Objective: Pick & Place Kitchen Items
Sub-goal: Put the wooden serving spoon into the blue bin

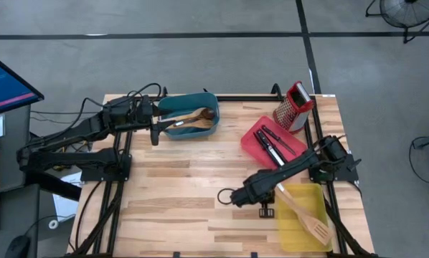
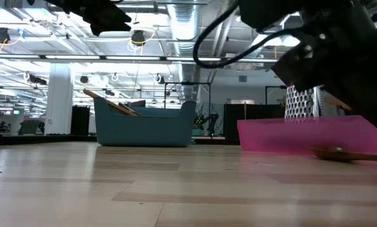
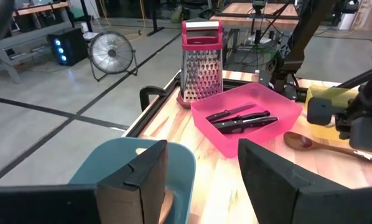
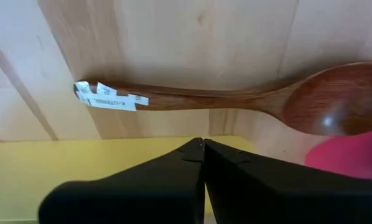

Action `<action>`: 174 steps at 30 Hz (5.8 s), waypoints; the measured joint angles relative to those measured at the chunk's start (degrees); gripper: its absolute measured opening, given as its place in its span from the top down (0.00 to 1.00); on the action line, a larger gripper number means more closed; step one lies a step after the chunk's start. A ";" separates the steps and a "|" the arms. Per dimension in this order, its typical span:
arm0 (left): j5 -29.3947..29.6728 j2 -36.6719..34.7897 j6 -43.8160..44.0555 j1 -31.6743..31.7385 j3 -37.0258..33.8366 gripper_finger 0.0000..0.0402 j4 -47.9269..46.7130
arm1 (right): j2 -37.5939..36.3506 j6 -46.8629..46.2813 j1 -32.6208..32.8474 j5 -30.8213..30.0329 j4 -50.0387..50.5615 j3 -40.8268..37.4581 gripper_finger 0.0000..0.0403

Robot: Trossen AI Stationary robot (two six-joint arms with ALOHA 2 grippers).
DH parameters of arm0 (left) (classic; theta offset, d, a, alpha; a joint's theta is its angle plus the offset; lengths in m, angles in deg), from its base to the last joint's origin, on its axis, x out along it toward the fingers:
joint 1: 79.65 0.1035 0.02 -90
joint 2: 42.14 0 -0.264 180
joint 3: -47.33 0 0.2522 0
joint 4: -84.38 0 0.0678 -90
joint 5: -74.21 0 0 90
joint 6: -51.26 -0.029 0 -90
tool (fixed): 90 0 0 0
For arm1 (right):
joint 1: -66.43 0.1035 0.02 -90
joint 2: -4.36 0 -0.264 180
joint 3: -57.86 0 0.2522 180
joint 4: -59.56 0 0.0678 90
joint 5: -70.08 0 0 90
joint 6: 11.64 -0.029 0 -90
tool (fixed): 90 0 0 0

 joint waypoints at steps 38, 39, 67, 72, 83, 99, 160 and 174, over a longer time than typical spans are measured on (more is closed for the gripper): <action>0.46 -0.02 -0.09 -0.01 0.00 0.56 0.52 | 0.06 30.09 -12.06 -20.69 -27.17 3.29 0.98; 0.46 0.00 -0.09 -0.04 0.00 0.56 0.47 | -0.15 30.23 -12.81 -20.69 -26.87 4.78 0.98; 0.28 -0.02 2.93 -0.04 -4.04 0.56 0.53 | 3.47 18.41 -17.15 -13.46 -28.56 2.79 0.46; -0.24 -0.02 3.31 -0.07 -4.07 0.56 0.60 | 7.08 19.31 -17.87 -9.67 -28.10 3.13 0.48; -0.24 -0.05 3.57 -0.07 -4.07 0.56 0.50 | 7.15 19.60 -18.90 -7.87 -28.34 3.07 0.89; -0.24 -4.69 4.87 -0.07 -4.07 0.56 0.84 | -20.98 26.72 -18.49 -7.75 -40.39 2.96 0.89; -0.23 -5.59 4.61 -0.07 -4.07 0.56 0.91 | -15.63 37.01 -37.50 -15.98 -83.87 2.78 0.87; -0.24 -5.59 4.42 -0.07 -4.07 0.56 0.85 | 2.75 35.77 -42.84 -10.54 -90.80 4.07 0.87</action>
